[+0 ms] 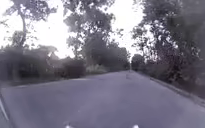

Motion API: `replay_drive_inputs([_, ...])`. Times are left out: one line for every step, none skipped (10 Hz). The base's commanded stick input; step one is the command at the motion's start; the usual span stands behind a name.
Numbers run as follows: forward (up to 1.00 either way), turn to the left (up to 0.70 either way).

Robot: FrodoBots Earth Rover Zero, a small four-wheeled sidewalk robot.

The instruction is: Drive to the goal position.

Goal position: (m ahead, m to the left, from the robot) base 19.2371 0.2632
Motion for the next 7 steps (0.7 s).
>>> replay_drive_inputs([0.7, 0.0])
replay_drive_inputs([0.7, 0.0])
replay_drive_inputs([0.7, 0.0])
replay_drive_inputs([0.7, -0.14])
replay_drive_inputs([0.7, -0.35])
replay_drive_inputs([0.7, -0.35])
replay_drive_inputs([0.7, -0.35])
